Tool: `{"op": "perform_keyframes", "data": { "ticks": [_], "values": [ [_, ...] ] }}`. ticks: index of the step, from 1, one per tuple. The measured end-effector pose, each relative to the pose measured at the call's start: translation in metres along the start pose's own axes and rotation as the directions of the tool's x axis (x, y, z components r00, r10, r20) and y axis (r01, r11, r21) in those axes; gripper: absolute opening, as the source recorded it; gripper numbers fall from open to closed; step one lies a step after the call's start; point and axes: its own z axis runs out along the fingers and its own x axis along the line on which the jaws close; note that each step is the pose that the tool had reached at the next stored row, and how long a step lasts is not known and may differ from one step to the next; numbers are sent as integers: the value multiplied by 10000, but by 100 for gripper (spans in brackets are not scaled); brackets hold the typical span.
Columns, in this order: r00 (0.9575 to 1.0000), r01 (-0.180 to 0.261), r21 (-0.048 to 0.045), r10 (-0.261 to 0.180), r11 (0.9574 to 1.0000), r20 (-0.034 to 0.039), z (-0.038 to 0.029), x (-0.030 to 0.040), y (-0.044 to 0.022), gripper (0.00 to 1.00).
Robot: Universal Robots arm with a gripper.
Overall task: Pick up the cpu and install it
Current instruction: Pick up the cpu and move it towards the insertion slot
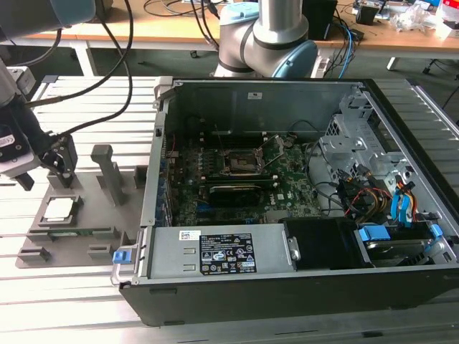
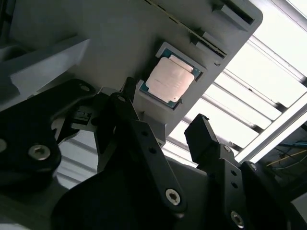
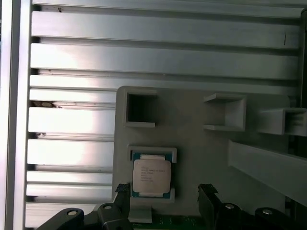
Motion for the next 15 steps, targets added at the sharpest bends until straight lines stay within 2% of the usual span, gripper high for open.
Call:
{"op": "perform_keyframes", "data": {
  "ticks": [10, 15],
  "values": [
    [10000, -3, 1, 3, 10000, -2, 168, 5, -1, 68],
    [10000, 1, 40, -1, 10000, -3, 235, 14, -34, 68]
  ]
}}
